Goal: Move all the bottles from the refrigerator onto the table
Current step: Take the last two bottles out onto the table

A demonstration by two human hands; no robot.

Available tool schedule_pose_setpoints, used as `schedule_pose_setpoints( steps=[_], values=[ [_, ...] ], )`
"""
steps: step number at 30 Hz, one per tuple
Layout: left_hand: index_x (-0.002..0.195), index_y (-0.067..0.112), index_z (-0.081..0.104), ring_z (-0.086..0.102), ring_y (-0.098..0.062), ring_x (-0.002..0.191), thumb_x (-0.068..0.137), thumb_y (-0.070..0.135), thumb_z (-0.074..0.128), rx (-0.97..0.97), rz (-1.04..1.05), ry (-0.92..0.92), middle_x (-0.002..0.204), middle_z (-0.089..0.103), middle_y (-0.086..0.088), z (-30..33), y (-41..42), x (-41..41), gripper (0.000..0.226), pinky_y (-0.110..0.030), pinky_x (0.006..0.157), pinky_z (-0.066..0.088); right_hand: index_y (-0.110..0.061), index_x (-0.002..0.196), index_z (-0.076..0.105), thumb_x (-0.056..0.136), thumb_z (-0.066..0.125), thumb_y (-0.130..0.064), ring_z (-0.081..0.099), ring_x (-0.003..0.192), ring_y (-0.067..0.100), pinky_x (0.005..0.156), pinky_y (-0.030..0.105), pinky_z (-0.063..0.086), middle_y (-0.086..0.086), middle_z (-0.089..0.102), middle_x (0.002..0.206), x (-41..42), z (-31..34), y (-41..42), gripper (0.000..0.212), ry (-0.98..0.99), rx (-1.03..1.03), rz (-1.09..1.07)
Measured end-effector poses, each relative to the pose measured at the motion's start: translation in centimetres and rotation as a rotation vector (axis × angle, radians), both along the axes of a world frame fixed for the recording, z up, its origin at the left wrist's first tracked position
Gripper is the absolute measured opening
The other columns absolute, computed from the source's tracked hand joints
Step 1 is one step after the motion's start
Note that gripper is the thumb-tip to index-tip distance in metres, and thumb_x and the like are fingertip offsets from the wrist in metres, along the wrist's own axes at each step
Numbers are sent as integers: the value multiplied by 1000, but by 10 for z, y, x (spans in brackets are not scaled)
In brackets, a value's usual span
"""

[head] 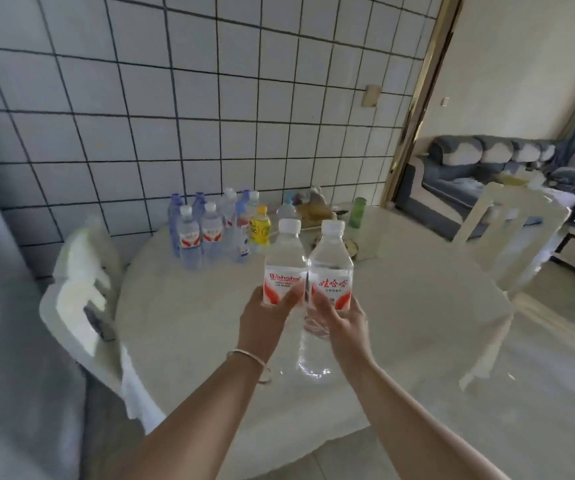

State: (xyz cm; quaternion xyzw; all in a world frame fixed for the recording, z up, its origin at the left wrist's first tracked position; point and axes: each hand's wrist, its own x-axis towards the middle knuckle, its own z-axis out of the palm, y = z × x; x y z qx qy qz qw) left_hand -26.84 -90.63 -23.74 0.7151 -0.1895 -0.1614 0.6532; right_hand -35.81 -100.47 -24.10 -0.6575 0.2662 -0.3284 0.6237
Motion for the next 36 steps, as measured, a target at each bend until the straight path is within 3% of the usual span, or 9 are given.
schedule_pose_setpoints(
  steps=[6,11,13,15,19,22,25,32,36],
  values=[
    [101,21,70,72,-16,86,50,58,78,3,98,108,92,76,1,-24,-43,61,64,-40,84,56,-12,106,63,34,86,-59,72,78,21,74,36,60,8,75,89,77,-4,-75,89,111,102,446],
    [107,19,65,71,-15,90,39,60,86,100,228,190,98,74,2,-64,-49,105,82,-42,86,56,-12,96,66,67,81,-19,72,76,18,82,43,53,2,75,79,133,-34,-104,34,257,199,680],
    [108,21,63,71,-13,89,34,63,86,133,275,198,98,74,4,-75,-47,119,88,-38,84,56,-13,99,66,55,82,-36,70,78,17,73,37,48,1,74,82,153,-44,-106,52,325,165,756],
    [108,21,63,70,-13,90,34,62,87,167,297,213,98,74,4,-89,-46,137,88,-39,83,57,-12,104,66,52,82,-33,68,77,13,62,25,46,0,73,85,173,-52,-109,59,344,156,815],
    [110,14,60,70,-20,93,40,43,93,162,336,249,101,72,-4,-110,-45,177,83,-46,83,56,-4,112,61,56,81,-16,68,90,19,74,25,53,13,72,100,218,-72,-119,60,322,157,824],
    [111,13,54,67,-17,93,43,24,90,131,397,257,101,69,-3,-107,-48,204,78,-30,78,54,-5,98,62,55,80,-10,63,77,13,69,25,51,4,68,82,258,-83,-124,47,337,119,823],
    [106,22,51,63,-8,86,52,27,90,234,381,174,94,65,10,-106,-47,239,66,-19,70,48,-5,97,61,53,82,-7,63,76,13,69,25,52,2,67,81,302,-94,-130,48,367,109,798],
    [101,26,50,64,-18,87,50,37,90,394,397,46,85,63,14,-115,-43,327,65,-33,78,51,-13,110,58,42,87,-22,65,88,18,79,38,57,5,69,96,394,-120,-132,75,409,32,681],
    [97,29,49,63,-14,82,45,39,91,387,426,12,84,64,15,-125,-43,359,68,-20,68,46,-18,112,55,42,87,-21,64,90,19,74,38,59,5,68,100,425,-133,-127,78,422,5,620]
  ],
)
